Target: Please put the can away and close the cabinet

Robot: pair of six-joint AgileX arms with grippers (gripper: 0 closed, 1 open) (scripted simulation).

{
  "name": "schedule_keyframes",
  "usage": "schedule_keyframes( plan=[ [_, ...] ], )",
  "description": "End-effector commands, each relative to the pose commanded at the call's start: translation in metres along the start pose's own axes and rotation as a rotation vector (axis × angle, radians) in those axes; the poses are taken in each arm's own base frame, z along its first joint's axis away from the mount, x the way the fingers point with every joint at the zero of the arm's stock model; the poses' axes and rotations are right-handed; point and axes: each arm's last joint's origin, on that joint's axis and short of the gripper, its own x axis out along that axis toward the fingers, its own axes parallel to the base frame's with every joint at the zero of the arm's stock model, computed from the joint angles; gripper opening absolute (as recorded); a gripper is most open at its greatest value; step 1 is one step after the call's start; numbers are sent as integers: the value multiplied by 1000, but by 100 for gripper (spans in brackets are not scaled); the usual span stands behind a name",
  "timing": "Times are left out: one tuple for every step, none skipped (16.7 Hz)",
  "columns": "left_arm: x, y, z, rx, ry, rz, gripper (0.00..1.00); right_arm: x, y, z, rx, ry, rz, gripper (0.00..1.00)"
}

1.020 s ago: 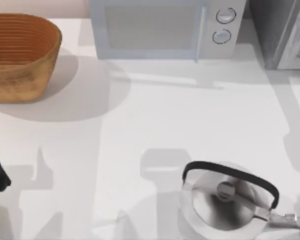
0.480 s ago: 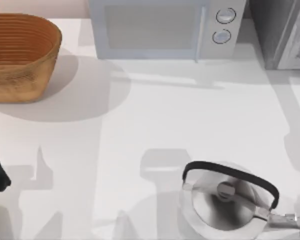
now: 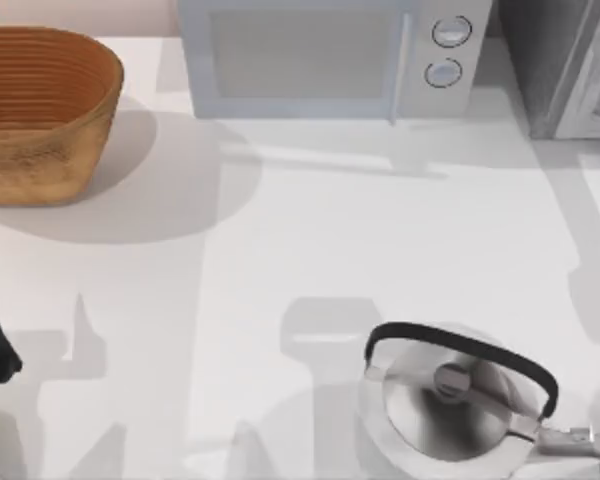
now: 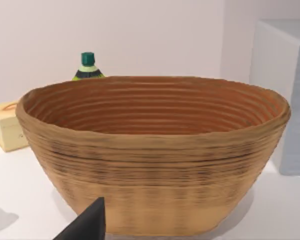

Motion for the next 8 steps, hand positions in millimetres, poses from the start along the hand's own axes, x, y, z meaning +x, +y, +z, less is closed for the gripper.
schedule_keyframes(
  plan=[
    [0,0,0,0,0,0,100,-4,-1,3,-3,-6,3,100],
    [0,0,0,0,0,0,100,-10,-1,7,-8,-15,8,100],
    [0,0,0,0,0,0,100,-18,-3,12,-14,-27,13,100],
    [0,0,0,0,0,0,100,-29,-4,17,-20,-42,18,100],
    [0,0,0,0,0,0,100,-42,-6,23,-27,-60,23,100],
    [0,0,0,0,0,0,100,-57,-9,29,-34,-78,28,100],
    [0,0,0,0,0,0,100,-73,-11,33,-40,-96,33,100],
    [0,0,0,0,0,0,100,-91,-14,35,-46,-113,37,100]
  ],
)
